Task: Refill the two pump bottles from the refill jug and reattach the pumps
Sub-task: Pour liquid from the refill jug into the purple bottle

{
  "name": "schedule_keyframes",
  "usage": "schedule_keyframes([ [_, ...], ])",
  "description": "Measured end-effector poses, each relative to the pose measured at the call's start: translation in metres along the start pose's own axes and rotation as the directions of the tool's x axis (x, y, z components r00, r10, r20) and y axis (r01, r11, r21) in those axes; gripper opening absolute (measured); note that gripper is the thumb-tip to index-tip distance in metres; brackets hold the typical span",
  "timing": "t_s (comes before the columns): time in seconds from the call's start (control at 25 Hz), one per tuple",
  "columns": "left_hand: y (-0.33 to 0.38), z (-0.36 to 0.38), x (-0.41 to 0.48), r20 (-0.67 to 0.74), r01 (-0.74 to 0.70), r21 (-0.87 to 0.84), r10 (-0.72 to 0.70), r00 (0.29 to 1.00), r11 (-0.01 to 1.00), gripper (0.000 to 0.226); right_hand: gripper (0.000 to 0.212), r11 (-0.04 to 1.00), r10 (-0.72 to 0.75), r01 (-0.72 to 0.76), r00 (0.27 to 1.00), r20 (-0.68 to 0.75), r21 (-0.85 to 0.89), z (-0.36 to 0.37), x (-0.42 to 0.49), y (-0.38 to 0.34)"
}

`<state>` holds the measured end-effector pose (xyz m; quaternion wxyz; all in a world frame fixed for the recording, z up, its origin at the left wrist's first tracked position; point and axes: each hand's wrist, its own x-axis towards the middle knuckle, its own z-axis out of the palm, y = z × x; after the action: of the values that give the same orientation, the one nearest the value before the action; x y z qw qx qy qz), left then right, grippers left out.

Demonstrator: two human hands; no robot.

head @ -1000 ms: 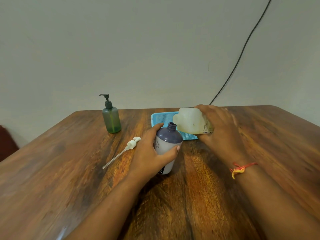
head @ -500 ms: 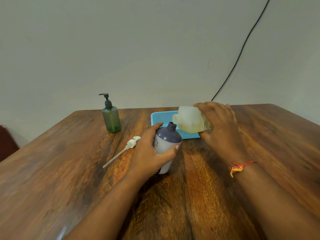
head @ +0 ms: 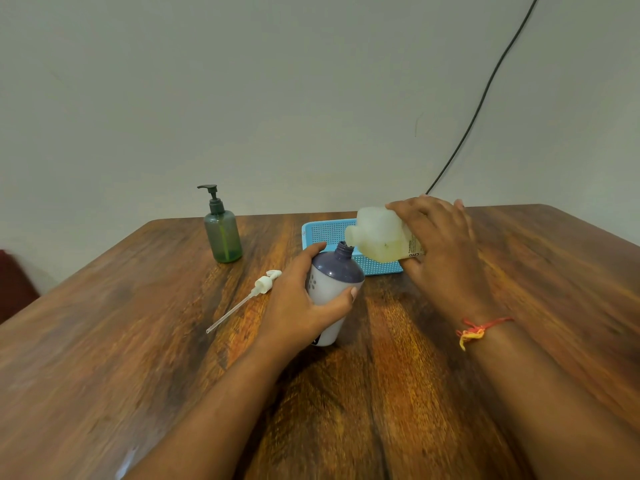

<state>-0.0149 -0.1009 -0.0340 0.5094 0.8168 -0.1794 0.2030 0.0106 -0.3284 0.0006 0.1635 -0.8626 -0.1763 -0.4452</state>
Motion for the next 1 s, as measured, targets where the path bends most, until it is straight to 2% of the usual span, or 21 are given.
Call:
schedule_keyframes([
  [0.28, 0.0009, -0.0002, -0.0002, -0.003, -0.008, 0.021, 0.009, 1.000, 1.000, 0.089, 0.079, 1.000, 0.003, -0.003, 1.000, 0.004, 0.000, 0.0006, 0.0003, 0.0000],
  [0.72, 0.0004, -0.0001, -0.0004, 0.002, 0.003, 0.019, -0.003, 1.000, 1.000, 0.081, 0.081, 1.000, -0.007, 0.007, 1.000, 0.006, -0.011, -0.0013, 0.0001, 0.0003],
  [1.0, 0.0034, 0.0000, -0.0021, -0.001, 0.002, -0.002, -0.002, 1.000, 1.000, 0.088, 0.082, 1.000, -0.017, 0.017, 1.000, -0.003, -0.017, -0.0013, 0.0013, 0.0022],
])
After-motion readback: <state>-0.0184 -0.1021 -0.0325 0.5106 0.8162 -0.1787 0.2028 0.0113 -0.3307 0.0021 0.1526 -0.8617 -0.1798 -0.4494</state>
